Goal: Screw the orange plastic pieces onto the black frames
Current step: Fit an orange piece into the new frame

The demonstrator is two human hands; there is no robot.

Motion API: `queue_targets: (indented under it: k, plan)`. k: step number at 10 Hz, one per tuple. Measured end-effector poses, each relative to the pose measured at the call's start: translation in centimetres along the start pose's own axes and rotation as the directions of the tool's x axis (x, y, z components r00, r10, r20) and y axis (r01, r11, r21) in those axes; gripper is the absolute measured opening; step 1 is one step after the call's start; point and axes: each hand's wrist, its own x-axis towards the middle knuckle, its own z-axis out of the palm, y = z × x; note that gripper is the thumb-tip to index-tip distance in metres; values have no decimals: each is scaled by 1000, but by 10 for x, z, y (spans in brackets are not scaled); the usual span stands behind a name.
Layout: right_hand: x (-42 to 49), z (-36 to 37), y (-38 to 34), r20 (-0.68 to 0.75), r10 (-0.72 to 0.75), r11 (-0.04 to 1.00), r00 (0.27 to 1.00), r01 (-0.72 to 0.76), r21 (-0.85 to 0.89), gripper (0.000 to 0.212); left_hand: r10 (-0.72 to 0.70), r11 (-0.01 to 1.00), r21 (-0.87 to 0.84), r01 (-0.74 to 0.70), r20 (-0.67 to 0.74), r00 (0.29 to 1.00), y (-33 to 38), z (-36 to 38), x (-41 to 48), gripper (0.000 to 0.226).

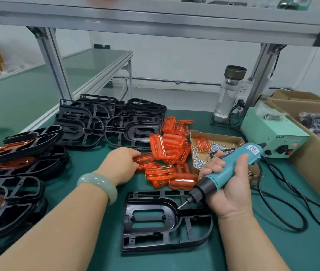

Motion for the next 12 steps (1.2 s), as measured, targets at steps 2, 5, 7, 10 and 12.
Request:
queue_targets:
  k: [2, 5, 7, 10, 12]
  plan:
    - [0, 0, -1, -2, -5, 1000, 1000, 5, 7, 43, -76, 922, -387, 34, -95, 993, -5, -2, -16, 20]
    - [-1, -1, -3, 3, -10, 1000, 1000, 10, 7, 44, -39, 751, -657, -72, -152, 988, 8, -5, -46, 21]
    - [-1, -2, -2, 3, -19, 1000, 1000, 19, -6, 44, 1, 829, -544, -129, -229, 973, 16, -10, -56, 23]
    - [-3, -1, -2, 7, -15, 1000, 1000, 15, 3, 44, -30, 889, -444, -115, -306, 951, 15, -13, -65, 16]
    - [-3, 0, -3, -2, -9, 1000, 1000, 9, 18, 44, 14, 927, -362, -97, -224, 974, 7, -15, -80, 21]
